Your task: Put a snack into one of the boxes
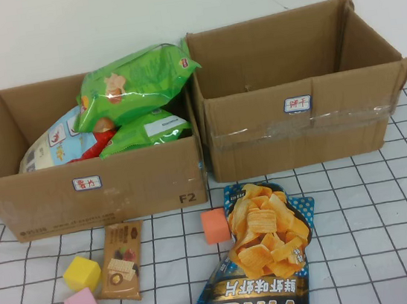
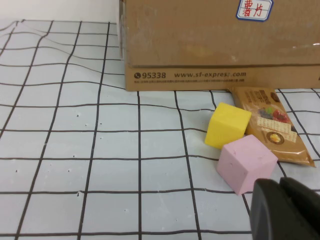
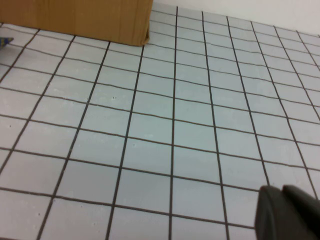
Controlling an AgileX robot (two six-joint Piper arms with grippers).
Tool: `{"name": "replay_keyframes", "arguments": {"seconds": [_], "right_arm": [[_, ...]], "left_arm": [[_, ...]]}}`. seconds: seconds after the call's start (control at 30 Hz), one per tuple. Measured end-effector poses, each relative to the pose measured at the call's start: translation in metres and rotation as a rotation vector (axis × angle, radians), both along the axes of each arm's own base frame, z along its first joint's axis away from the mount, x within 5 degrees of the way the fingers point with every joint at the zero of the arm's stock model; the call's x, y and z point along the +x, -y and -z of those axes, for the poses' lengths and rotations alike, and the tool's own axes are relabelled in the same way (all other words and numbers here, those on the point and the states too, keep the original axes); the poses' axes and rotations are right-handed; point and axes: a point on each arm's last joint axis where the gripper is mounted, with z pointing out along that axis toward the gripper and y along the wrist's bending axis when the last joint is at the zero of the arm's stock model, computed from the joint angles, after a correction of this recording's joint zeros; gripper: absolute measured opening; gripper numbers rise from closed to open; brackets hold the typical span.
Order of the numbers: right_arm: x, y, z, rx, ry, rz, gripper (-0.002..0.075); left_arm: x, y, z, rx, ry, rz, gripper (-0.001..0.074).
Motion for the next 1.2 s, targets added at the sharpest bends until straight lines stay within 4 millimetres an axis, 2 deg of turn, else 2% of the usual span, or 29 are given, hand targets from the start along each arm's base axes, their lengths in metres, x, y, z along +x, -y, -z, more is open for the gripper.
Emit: {"name": "replay_keyframes", "arguments": {"seconds": [1.2], "right_arm": [[0.0000,0.0000,0.0000,-0.001,0.000,0.000,-0.0001]], "left_arm": [[0.0001,-0.0005,0.0000,0.038,0.005,0.006,-0.0001]]}}
